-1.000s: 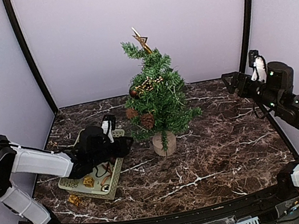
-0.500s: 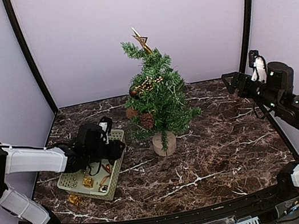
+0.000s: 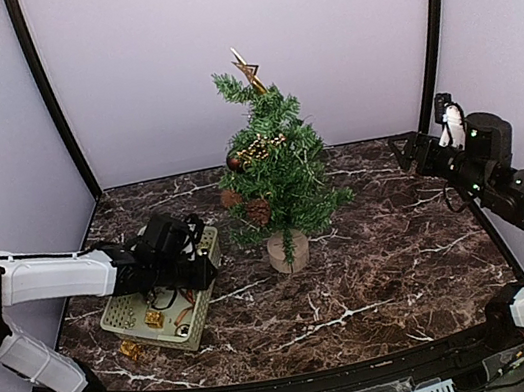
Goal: Decorate the small christmas tree
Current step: Move the bin to the center of the board.
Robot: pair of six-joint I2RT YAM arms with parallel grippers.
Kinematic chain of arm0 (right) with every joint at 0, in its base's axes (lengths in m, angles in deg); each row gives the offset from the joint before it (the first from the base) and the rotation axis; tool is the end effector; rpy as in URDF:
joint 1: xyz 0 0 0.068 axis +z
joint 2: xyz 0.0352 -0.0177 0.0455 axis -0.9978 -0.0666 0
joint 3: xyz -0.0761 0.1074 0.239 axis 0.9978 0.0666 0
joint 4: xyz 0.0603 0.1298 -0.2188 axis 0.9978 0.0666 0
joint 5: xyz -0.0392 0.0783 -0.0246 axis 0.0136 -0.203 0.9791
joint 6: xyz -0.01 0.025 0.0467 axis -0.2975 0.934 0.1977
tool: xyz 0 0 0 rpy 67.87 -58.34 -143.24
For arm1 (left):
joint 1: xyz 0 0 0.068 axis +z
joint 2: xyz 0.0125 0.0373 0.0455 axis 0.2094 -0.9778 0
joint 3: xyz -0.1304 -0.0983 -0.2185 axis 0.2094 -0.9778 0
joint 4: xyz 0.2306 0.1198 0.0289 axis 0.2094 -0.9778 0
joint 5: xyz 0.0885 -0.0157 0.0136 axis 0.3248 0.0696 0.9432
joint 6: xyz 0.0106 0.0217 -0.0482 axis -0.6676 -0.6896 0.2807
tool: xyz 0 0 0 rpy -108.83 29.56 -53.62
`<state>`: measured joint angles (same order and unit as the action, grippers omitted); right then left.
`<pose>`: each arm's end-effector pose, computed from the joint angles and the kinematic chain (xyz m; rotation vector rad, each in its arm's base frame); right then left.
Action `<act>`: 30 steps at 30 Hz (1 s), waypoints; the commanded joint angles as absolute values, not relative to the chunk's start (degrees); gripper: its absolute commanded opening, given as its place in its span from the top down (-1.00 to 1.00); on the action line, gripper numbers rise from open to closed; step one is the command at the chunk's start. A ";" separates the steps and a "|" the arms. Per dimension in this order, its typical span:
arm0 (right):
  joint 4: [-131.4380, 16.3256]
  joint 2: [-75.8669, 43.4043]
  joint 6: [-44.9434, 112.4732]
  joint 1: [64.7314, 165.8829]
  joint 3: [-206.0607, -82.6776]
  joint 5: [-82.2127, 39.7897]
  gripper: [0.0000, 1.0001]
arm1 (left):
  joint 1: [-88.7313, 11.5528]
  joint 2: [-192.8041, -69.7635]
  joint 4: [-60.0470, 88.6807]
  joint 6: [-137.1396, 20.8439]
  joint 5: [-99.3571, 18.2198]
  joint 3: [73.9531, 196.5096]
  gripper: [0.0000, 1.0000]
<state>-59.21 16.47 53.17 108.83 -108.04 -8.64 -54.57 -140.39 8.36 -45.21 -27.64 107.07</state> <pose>0.1898 0.0760 0.3162 0.1194 1.7381 0.5577 0.2220 -0.1993 0.1862 0.3329 2.3697 -0.4743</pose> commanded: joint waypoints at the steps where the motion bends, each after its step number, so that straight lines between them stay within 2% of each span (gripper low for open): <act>1: -61.23 16.82 52.70 108.77 -107.76 -7.78 -0.82 | -54.92 -140.70 4.57 -44.72 -24.30 108.91 0.67; 3: -61.15 16.81 52.72 108.77 -107.76 -7.62 -0.82 | -54.90 -141.01 3.83 -45.32 -22.29 110.17 0.85; 7: -61.05 16.87 52.78 108.77 -107.58 -7.13 -0.81 | -54.12 -143.22 4.14 -46.51 -21.36 112.57 1.00; 14: -60.20 17.06 52.54 108.77 -107.74 -6.47 -0.82 | -50.45 -149.23 6.59 -50.81 -18.02 117.19 1.00; 25: -58.56 17.64 52.31 108.77 -107.93 -5.95 -0.81 | -42.15 -162.33 15.73 -59.96 -21.04 129.05 1.00; 26: -58.39 17.72 52.24 108.77 -107.91 -5.87 -0.82 | -41.47 -163.13 15.95 -60.14 -21.18 129.45 0.96; 30: -58.41 18.06 52.02 108.77 -108.02 -5.77 -0.82 | -41.10 -161.75 17.03 -61.05 -20.99 130.71 0.43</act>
<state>-57.57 16.99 52.73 108.83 -108.02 -6.74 -41.52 -163.42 15.04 -59.12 -20.06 129.15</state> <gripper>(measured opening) 0.908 0.198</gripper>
